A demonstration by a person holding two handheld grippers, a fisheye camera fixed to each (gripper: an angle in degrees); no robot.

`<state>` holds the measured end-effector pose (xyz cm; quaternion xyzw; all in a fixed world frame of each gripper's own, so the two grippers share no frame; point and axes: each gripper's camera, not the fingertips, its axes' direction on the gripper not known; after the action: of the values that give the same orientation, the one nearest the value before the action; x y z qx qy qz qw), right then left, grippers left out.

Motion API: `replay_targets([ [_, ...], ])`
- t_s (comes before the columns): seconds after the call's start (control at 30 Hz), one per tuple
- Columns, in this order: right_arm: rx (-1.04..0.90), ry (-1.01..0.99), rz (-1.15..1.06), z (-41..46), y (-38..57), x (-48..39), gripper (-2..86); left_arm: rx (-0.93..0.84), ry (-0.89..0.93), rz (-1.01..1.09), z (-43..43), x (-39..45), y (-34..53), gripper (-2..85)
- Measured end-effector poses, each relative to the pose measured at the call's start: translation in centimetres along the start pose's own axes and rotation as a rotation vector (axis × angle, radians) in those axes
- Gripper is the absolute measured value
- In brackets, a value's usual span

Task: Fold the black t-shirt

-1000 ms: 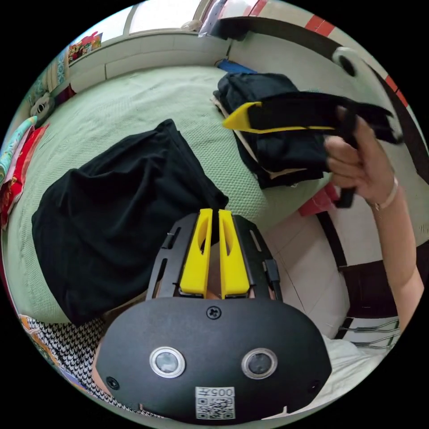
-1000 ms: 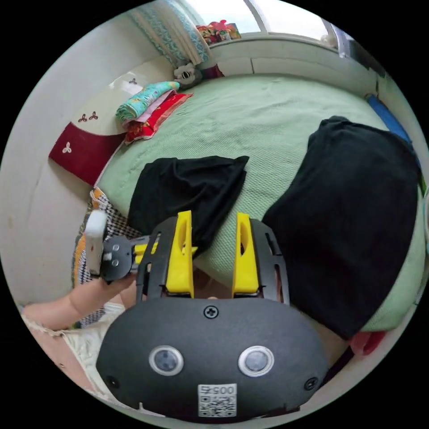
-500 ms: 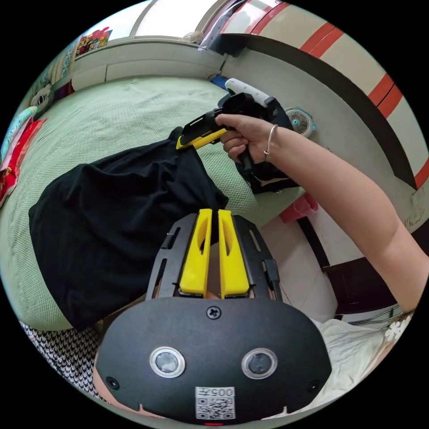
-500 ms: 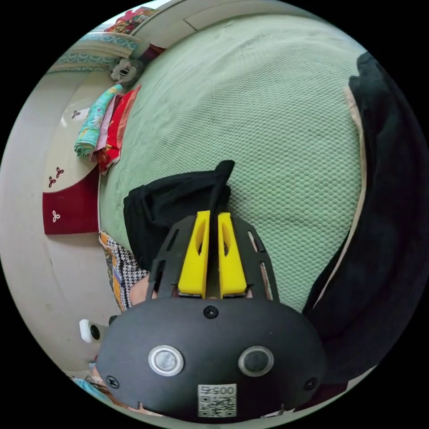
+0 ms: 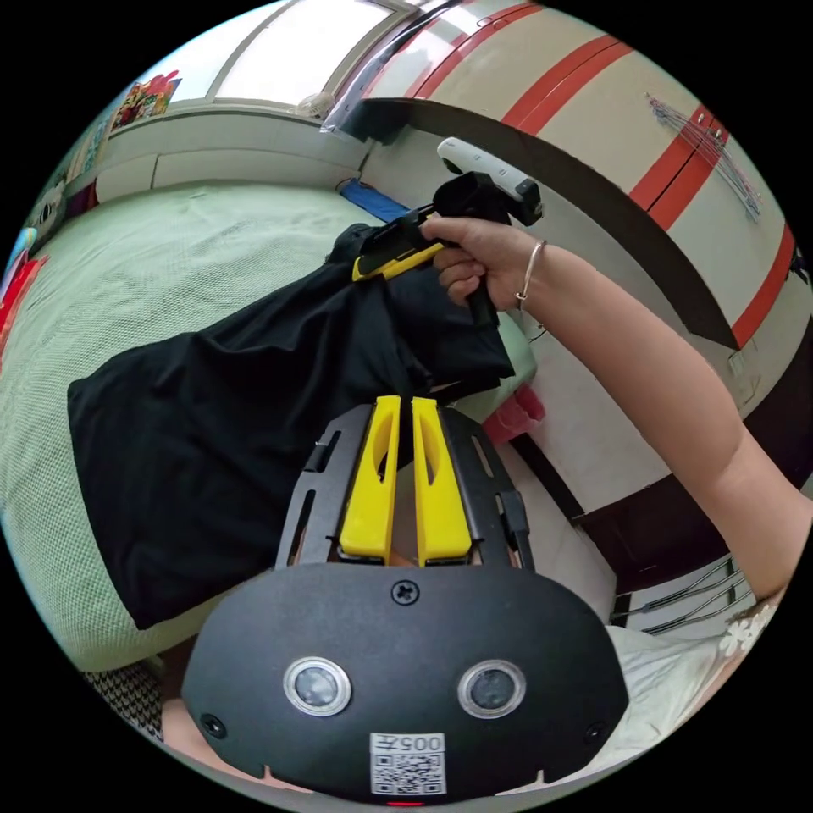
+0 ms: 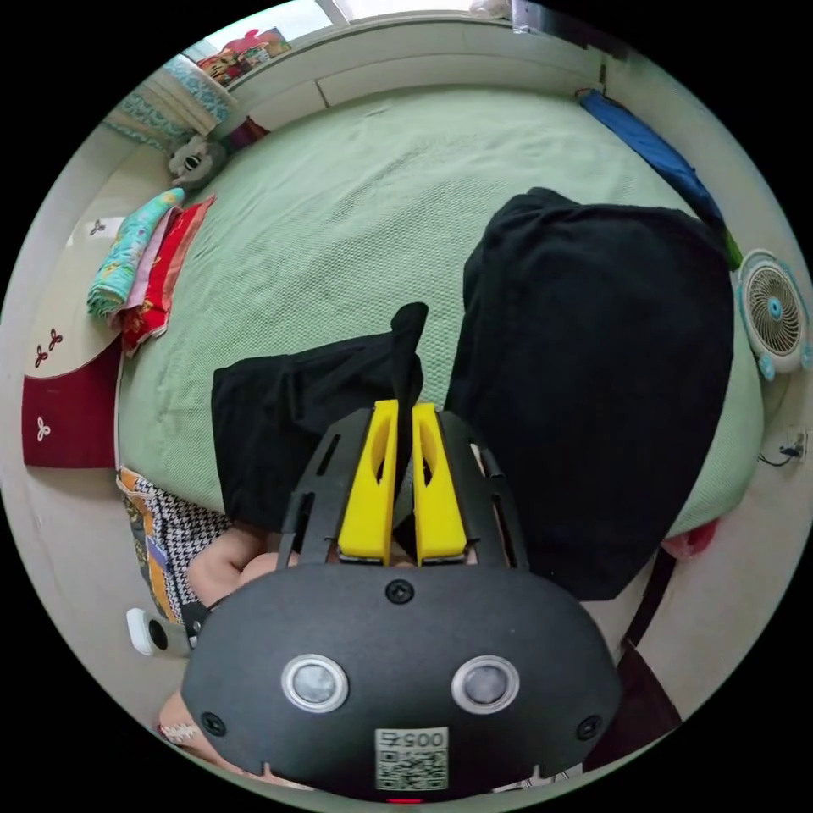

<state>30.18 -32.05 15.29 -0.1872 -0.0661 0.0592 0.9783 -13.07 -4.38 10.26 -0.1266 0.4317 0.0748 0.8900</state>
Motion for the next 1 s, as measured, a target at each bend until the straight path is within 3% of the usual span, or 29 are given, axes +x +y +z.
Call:
replay_targets([
  [0.33, 0.03, -0.104, -0.295, 2.0, -0.1, -18.5, 1.6, 0.074, -0.247, -0.274, -10.3, -7.6, 7.1, 4.0],
  [0.5, -0.049, -0.151, -0.382, 9.5, -0.3, -28.2, 1.5, -0.06, -0.463, -0.436, -12.0, -12.8, 10.5, 4.5],
  [0.6, -0.079, -0.166, -0.353, 11.2, 0.0, -29.7, 2.8, -0.109, -0.475, -0.496, -12.9, -15.4, 12.3, 5.6],
  [0.73, 0.045, -0.188, -0.466, 9.1, 1.2, -28.7, 6.9, -0.041, -0.405, -0.48, -14.3, -16.3, 13.2, 7.6],
  [1.0, 0.126, -0.246, -0.346, 8.7, 1.9, -19.0, 14.1, -0.036, -0.374, -0.47, -12.6, -18.7, 12.4, 13.0],
])
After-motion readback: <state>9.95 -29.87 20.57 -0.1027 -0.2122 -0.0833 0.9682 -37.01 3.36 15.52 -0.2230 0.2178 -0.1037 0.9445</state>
